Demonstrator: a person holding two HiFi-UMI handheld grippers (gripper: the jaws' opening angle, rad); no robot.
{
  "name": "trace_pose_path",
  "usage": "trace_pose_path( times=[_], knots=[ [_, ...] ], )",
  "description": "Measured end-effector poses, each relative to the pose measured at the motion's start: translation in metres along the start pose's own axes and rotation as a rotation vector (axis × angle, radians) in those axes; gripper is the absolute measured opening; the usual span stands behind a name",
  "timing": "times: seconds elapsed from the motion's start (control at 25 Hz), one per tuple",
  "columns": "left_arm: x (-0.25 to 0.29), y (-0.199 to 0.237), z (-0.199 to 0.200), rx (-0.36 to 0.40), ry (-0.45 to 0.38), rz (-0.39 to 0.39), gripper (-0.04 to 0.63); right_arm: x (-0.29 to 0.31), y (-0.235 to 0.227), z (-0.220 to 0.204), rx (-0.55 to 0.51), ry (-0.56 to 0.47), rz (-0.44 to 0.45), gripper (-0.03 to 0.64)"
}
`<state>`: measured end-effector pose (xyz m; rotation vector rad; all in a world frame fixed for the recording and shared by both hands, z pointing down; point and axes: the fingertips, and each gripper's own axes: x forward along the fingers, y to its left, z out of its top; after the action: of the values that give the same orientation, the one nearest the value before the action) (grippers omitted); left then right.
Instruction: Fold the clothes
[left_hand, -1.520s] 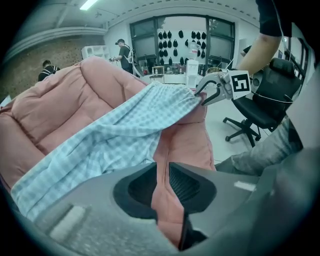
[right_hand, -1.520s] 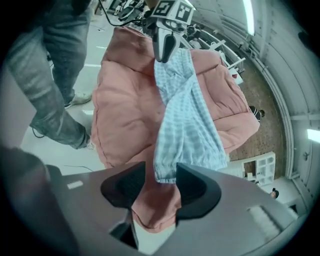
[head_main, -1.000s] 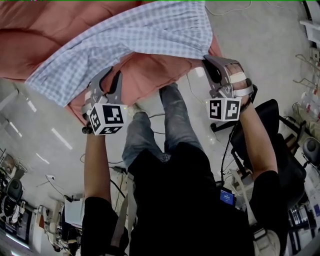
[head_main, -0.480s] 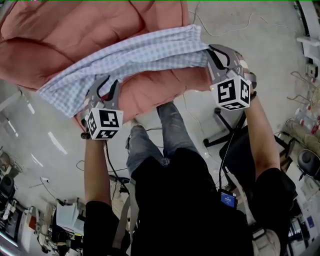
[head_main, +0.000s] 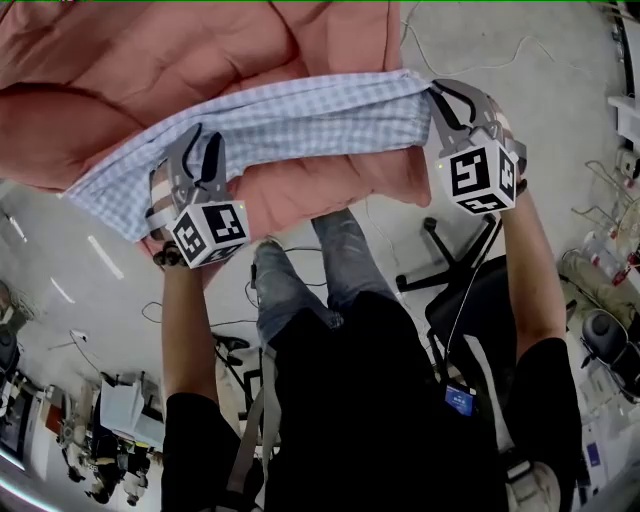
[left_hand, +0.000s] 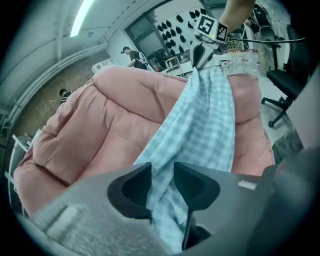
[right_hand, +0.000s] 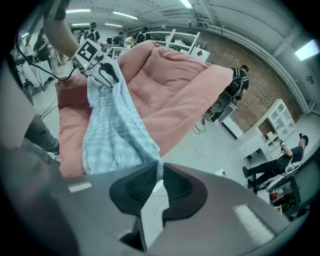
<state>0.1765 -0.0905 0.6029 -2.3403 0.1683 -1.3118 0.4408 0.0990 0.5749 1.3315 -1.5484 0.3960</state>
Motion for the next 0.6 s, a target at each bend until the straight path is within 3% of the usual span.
trace_pose_path(
  times=[0.2, 0.28, 0.6],
  knots=[
    [0.007, 0.029, -0.01, -0.206, 0.014, -0.023, 0.144, 0.016, -0.003, 0.01, 0.049, -0.021, 0.06, 0.046],
    [0.012, 0.036, -0.011, -0.256, 0.023, -0.044, 0.145, 0.021, -0.005, 0.011, 0.094, -0.025, 0.086, 0.05],
    [0.043, 0.027, -0.021, -0.205, 0.12, -0.116, 0.146, 0.038, 0.001, -0.004, 0.162, 0.011, 0.09, 0.118]
  ],
)
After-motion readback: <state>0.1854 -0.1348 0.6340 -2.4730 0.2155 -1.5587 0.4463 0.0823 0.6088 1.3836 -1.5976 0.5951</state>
